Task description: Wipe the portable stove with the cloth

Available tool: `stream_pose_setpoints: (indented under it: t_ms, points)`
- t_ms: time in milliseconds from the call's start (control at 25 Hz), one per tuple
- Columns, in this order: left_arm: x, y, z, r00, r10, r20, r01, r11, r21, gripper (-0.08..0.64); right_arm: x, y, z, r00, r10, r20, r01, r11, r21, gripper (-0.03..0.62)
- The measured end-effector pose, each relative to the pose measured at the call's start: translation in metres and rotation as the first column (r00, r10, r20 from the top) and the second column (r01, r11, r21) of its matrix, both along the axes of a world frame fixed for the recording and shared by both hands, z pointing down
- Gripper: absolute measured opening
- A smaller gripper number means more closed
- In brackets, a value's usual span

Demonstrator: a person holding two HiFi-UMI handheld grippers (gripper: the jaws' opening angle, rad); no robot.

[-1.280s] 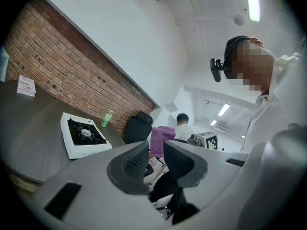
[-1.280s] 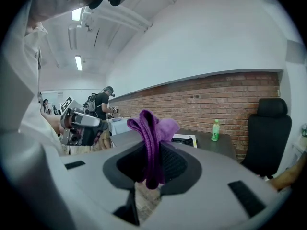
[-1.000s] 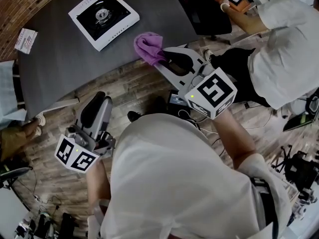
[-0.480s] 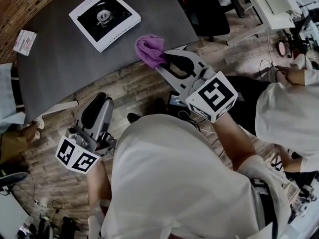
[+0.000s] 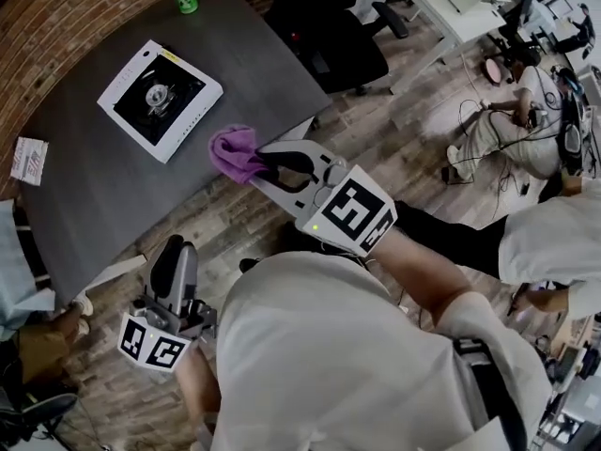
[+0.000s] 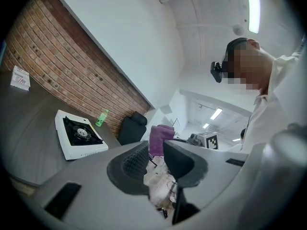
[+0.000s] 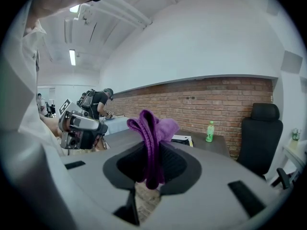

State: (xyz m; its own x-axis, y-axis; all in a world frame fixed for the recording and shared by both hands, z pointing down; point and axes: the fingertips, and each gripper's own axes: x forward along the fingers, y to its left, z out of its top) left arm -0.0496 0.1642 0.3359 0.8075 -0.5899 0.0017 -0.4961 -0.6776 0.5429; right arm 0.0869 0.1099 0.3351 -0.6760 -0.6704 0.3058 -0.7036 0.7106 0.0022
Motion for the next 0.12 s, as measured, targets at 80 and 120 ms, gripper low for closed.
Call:
stream_pose_setpoints:
  t_ms: [80,120]
  points:
    - [0.0041,0.0018,-0.0017,1.000,0.003,-0.004,-0.003,1.000,-0.004,0.103,0.0019,0.0019,-0.0026,1.000,-0.003,0.000,0.003,1.000,-0.003,0.086]
    - [0.0061,0.0025,-0.0024,1.000,0.005,-0.005,-0.005,1.000,-0.006,0.103,0.0030,0.0028,-0.0036,1.000,-0.003,-0.001,0.003,1.000,-0.005,0.086]
